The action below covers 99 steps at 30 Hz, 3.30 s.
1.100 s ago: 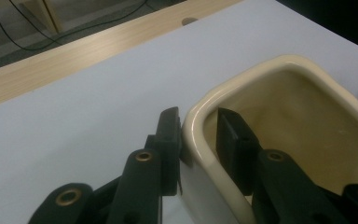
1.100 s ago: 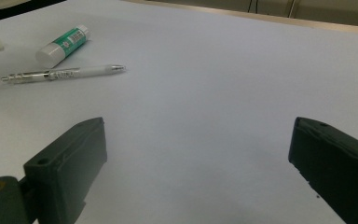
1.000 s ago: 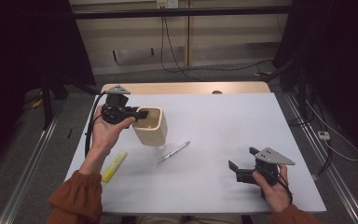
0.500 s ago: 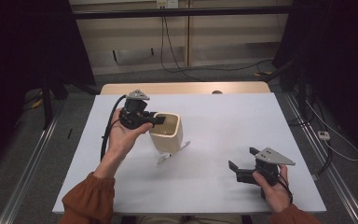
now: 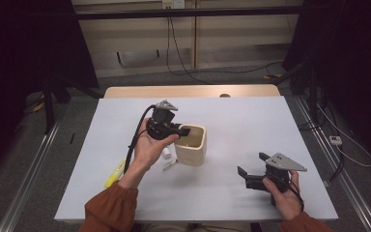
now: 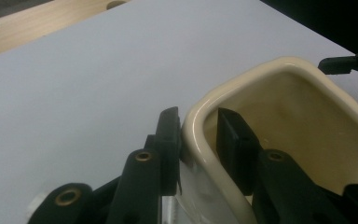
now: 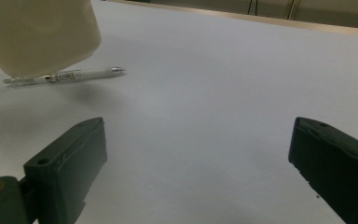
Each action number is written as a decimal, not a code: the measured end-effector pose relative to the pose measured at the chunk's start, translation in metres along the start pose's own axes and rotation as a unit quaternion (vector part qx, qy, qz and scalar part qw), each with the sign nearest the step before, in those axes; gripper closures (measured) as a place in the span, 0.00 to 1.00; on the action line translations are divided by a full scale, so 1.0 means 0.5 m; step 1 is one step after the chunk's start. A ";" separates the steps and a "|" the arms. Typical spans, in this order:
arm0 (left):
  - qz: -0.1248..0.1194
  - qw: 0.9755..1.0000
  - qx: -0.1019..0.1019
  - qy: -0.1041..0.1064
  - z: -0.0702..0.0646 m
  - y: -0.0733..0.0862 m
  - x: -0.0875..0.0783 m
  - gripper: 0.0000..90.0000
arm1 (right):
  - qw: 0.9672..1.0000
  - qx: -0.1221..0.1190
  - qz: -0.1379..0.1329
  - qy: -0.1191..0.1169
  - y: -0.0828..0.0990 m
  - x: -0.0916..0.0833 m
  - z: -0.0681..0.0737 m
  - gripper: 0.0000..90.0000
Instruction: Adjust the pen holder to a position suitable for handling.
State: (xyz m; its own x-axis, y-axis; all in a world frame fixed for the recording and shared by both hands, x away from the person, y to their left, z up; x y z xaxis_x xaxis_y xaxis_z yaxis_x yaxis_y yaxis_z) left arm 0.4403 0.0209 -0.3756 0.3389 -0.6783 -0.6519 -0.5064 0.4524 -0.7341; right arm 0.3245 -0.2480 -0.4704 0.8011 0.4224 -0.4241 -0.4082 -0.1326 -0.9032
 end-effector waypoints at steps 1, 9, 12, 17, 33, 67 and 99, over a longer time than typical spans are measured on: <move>0.000 1.000 -0.004 0.002 -0.005 -0.001 0.007 0.79 | 1.000 0.001 -0.001 -0.001 0.000 0.000 0.000 0.04; 0.010 1.000 -0.007 0.002 -0.034 -0.003 0.054 0.79 | 1.000 0.001 -0.001 0.000 0.000 -0.002 -0.001 0.04; 0.020 1.000 -0.005 0.001 -0.043 -0.004 0.074 0.79 | 1.000 0.003 -0.002 -0.001 0.000 -0.002 -0.001 0.04; 0.022 1.000 -0.018 -0.006 -0.044 0.000 0.101 0.79 | 1.000 0.003 -0.002 -0.002 0.000 -0.003 0.000 0.04; 0.021 0.999 -0.031 -0.013 -0.058 0.010 0.135 0.76 | 1.000 0.000 -0.001 -0.004 0.001 -0.002 0.001 0.04; -0.054 0.998 0.009 0.026 -0.007 0.015 -0.013 0.08 | 1.000 -0.003 0.002 -0.004 0.001 -0.001 0.002 0.04; -0.088 0.994 -0.002 -0.063 0.070 0.144 -0.146 0.07 | 1.000 -0.001 0.005 0.000 -0.001 0.005 0.003 0.05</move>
State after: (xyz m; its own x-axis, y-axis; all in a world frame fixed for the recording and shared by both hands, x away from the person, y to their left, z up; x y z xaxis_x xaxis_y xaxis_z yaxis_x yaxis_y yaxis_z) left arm 0.4067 0.1230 -0.3877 0.5191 -0.6694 -0.5315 -0.4326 0.3305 -0.8388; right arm 0.3261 -0.2455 -0.4709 0.7965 0.4218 -0.4332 -0.4153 -0.1391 -0.8990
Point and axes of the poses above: each handheld gripper's, and its own axes: x roughly forward along the jaws, y roughly out of its underside, z roughly to its left, the point moved 5 cm from there along x, roughly forward along the jaws
